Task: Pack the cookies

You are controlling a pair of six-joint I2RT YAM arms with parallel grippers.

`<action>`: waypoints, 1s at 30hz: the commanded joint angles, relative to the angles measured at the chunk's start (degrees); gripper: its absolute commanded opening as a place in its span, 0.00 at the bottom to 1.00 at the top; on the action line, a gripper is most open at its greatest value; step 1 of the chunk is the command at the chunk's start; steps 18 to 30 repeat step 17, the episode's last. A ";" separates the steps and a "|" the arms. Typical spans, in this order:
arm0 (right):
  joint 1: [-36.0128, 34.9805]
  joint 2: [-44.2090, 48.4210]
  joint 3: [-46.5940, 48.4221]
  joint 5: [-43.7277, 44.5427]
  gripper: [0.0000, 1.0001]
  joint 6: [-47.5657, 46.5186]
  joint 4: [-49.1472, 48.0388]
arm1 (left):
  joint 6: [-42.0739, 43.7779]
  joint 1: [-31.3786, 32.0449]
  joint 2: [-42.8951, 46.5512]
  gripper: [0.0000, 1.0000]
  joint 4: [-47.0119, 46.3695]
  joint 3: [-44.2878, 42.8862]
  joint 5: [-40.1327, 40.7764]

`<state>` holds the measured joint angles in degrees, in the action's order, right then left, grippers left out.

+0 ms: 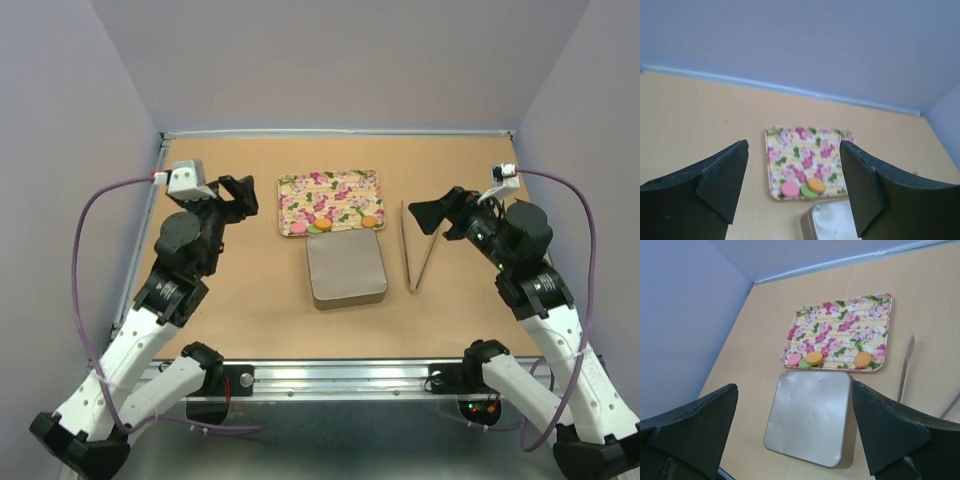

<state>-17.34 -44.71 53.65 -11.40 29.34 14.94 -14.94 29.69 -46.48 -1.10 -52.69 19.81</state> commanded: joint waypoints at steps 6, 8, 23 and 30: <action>-0.41 11.66 -10.58 7.88 1.00 1.24 -1.31 | 18.73 0.19 12.91 0.95 -38.07 30.61 22.95; -0.41 12.36 -11.02 8.15 1.00 1.16 -1.40 | 18.37 -0.25 10.46 0.96 -41.50 34.66 32.98; -0.85 13.33 -11.37 8.85 1.00 -0.42 -1.93 | -1.95 -5.69 -0.50 0.93 -53.50 44.85 50.77; -0.85 13.33 -11.37 8.85 1.00 -0.42 -1.93 | -1.95 -5.69 -0.50 0.93 -53.50 44.85 50.77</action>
